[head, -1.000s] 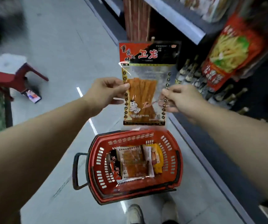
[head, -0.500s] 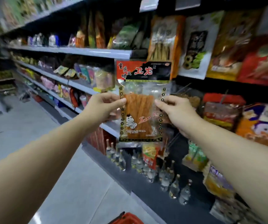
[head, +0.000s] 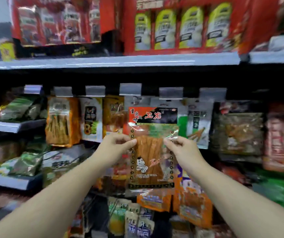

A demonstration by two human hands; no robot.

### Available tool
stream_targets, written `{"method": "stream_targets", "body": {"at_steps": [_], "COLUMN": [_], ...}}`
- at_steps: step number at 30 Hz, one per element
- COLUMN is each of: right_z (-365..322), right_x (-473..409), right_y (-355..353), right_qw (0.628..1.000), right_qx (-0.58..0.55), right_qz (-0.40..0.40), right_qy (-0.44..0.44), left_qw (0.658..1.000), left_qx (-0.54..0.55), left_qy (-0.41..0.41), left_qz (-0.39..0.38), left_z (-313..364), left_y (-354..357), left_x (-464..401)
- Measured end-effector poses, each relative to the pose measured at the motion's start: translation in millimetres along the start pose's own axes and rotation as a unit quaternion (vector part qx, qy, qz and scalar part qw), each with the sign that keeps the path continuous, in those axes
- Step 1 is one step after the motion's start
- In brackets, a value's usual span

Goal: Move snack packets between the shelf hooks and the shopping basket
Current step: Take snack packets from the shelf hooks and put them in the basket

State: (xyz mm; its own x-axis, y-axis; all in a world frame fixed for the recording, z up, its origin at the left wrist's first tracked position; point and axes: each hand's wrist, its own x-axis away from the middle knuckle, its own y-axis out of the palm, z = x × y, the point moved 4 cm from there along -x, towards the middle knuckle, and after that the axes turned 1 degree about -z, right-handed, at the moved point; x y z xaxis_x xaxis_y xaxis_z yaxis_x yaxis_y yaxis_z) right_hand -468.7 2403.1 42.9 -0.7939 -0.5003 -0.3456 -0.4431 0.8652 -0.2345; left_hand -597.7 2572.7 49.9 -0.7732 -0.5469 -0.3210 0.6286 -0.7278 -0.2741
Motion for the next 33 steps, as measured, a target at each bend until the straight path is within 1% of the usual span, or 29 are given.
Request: {"method": "stream_targets", "body": {"at_steps": [4, 7, 11, 15, 18, 23, 27, 33], "right_z": [18.8, 34.4, 51.6, 57.4, 56.4, 59.4, 61.8, 64.3], "right_x": [-0.6, -0.9, -8.5, -19.4, -33.5, -57.5, -68.7, -69.1], "right_y": [-103.4, -170.3, -242.1, -293.7, -317.2, -335.1, -336.7, -333.1], "right_qw": [0.998, 0.996, 0.989, 0.983, 0.981, 0.981, 0.984, 0.985], "right_qx": [0.031, 0.041, 0.052, 0.045, 0.029, 0.022, 0.027, 0.046], "right_qz": [0.048, 0.080, 0.132, 0.174, 0.190, 0.193, 0.176, 0.163], "right_qy": [0.010, 0.024, 0.041, 0.031, 0.019, 0.019, 0.013, 0.016], "left_qw": [0.997, 0.994, 0.991, 0.989, 0.989, 0.992, 0.992, 0.993], "left_qx": [0.059, 0.077, 0.091, 0.091, 0.085, 0.082, 0.088, 0.072], "left_qy": [-0.014, -0.014, -0.014, 0.007, 0.016, 0.022, 0.017, 0.012], "left_qz": [-0.051, -0.074, -0.093, -0.113, -0.117, -0.094, -0.084, -0.093], "left_z": [23.5, 43.2, 70.3, 95.3, 110.6, 119.4, 114.3, 110.8], "left_y": [105.7, 176.3, 250.3, 302.1, 326.0, 343.0, 345.3, 345.1], "left_x": [-19.7, -29.7, -44.7, -62.0, -78.7, -100.9, -107.6, -110.4]}}
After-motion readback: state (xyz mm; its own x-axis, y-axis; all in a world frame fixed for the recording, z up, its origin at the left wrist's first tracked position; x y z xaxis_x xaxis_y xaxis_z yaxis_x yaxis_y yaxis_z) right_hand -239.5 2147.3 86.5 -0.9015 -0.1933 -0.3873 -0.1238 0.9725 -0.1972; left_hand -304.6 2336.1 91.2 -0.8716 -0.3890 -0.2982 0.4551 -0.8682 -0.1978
